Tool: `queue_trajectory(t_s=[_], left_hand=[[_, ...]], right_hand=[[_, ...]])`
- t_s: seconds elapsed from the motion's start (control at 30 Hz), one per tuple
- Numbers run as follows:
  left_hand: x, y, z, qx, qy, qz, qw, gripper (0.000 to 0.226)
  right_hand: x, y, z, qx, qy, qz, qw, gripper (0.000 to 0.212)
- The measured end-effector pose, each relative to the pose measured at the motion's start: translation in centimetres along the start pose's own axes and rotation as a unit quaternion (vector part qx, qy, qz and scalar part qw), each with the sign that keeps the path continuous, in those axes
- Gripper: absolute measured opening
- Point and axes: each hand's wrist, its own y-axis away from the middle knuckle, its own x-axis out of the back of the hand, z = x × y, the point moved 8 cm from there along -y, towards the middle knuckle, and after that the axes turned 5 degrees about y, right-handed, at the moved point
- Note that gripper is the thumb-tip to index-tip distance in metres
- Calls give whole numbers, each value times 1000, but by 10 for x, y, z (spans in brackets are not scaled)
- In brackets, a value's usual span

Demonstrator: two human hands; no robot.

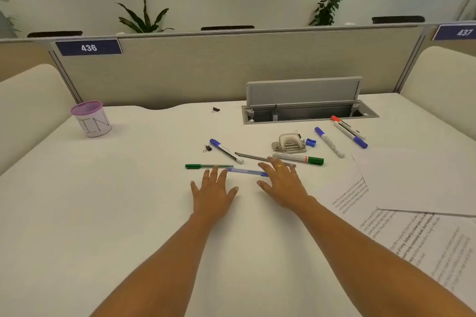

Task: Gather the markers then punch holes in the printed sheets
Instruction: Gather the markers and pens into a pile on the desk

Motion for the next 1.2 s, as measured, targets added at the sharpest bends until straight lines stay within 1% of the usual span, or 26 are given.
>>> queue_trajectory(t_s=[0.1, 0.13, 0.23, 0.27, 0.3, 0.4, 0.5, 0.67, 0.7, 0.8, 0.83, 0.97, 1.2], left_hand=[[2, -15, -13, -1, -43, 17, 999, 63], [2, -21, -20, -2, -51, 24, 998, 72], [-1, -29, -35, -8, -68, 20, 997, 123], [-1, -32, -40, -5, -68, 26, 997, 131], [-1, -33, -46, 0, -64, 27, 998, 133], [-3, -33, -58, 13, -48, 30, 998, 131], [-2, -31, -63, 21, -17, 49, 998, 128], [3, -24, -65, 20, -4, 72, 997, 120], [5, -22, -68, 19, 2, 86, 996, 115], [12, -11, -79, 18, -4, 125, 992, 83], [13, -8, -85, 26, -3, 129, 991, 76], [21, 3, -107, 42, -17, 162, 986, 66], [27, 21, -139, 79, -35, 168, 982, 65]], right_hand=[[0, -21, -4, 45, -5, 13, 999, 53], [-1, -26, -8, 64, 1, 11, 998, 53], [-10, -46, -15, 103, 25, -6, 994, 55], [-13, -52, -15, 107, 30, -22, 994, 56], [-17, -57, -15, 113, 31, -39, 992, 58], [-27, -68, -14, 119, 29, -65, 990, 59], [-32, -73, -19, 115, 25, -53, 992, 55], [-39, -79, -43, 111, 12, -32, 993, 50], [-40, -80, -51, 119, 7, -28, 992, 48], [-46, -78, -78, 151, -10, -26, 988, 43], [-48, -76, -86, 161, -16, -27, 986, 42], [-52, -68, -119, 198, -35, -29, 979, 41], [-66, -55, -188, 240, -67, -47, 967, 42]])
